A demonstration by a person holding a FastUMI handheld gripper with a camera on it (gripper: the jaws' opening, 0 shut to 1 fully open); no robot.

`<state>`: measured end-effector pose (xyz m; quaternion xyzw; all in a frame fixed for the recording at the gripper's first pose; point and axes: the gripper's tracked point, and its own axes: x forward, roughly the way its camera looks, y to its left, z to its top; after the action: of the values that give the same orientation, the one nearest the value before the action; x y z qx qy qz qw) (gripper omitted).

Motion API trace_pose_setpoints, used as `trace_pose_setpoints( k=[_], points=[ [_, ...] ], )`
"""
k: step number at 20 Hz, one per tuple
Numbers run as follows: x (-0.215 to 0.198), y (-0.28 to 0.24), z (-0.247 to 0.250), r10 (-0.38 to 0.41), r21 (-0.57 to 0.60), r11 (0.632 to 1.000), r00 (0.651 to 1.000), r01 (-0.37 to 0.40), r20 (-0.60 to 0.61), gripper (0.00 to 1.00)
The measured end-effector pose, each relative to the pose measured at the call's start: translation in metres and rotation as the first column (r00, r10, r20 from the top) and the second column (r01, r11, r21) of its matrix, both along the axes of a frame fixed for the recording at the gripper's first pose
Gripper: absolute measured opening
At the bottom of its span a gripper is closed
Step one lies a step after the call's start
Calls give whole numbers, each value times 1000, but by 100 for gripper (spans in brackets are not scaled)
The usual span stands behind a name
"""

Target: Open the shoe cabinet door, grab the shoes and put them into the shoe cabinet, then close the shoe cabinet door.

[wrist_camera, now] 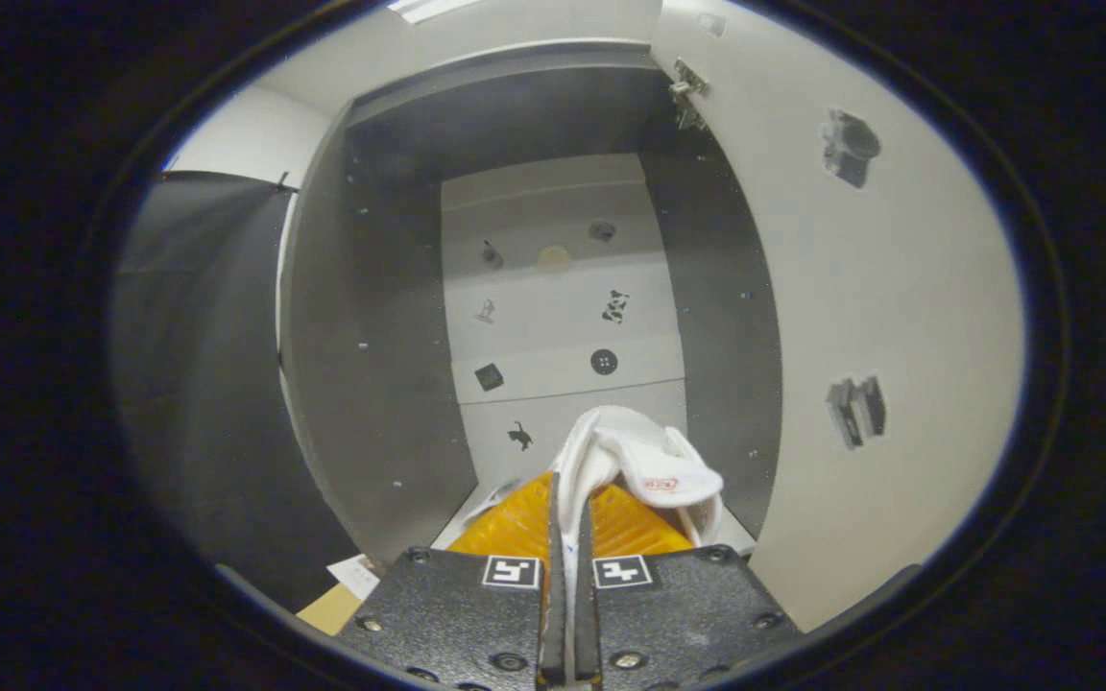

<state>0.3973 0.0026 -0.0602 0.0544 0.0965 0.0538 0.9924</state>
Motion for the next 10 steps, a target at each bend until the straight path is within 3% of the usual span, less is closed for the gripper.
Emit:
trace_pose_setpoints(
  k=[6,10],
  points=[
    [115,4,-64,-4,-110,994,990,-11,-139,8],
    [160,-8,-105,-43,-171,985,976,6,-214,9]
  ],
)
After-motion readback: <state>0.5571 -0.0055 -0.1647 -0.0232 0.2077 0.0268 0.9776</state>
